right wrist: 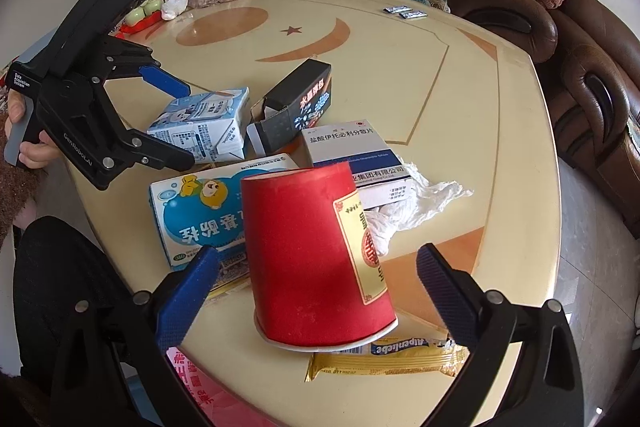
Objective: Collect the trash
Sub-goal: 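Close the left tool on the milk carton while the right tool grasps the red cup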
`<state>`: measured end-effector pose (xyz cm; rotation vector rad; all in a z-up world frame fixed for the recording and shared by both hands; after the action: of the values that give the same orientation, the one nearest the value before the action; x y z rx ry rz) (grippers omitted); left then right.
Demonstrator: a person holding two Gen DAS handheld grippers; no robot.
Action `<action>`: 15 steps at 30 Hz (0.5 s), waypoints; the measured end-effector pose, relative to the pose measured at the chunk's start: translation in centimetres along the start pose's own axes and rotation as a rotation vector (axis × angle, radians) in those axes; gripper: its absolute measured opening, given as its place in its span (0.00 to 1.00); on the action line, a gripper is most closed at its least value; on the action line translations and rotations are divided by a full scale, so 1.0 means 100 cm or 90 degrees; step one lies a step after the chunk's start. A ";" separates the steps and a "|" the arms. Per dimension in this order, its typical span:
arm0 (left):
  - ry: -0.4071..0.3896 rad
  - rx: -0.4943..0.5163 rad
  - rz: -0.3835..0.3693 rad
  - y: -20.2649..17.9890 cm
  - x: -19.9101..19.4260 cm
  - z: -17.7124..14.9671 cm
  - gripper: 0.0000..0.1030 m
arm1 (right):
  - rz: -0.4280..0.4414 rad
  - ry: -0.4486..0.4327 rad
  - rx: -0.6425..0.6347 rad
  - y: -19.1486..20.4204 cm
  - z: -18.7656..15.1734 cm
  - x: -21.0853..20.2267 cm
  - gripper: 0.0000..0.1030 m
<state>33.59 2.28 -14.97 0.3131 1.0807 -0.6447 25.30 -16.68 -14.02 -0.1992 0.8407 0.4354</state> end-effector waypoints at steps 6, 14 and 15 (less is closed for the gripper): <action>0.023 0.003 -0.009 0.003 0.015 0.002 0.95 | 0.002 0.002 -0.003 -0.002 0.001 0.006 0.94; 0.037 0.013 -0.020 0.001 0.023 0.005 0.90 | -0.002 0.005 -0.017 0.000 0.001 0.013 0.91; 0.036 0.016 -0.020 0.000 0.024 0.006 0.88 | -0.003 0.007 -0.016 0.000 0.001 0.014 0.88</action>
<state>34.77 1.19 -16.81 0.3384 1.1345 -0.6817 26.22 -16.24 -15.02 -0.2268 0.8456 0.4411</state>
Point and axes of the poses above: each gripper's, at about its wrist camera, not at the fingertips, and x roughly the way its jaws point, y to its left, z to its top, the point moved 2 cm from there along x, roughly the way its jaws point, and after that the axes turned 9 degrees about -y, right-handed, at the moved point
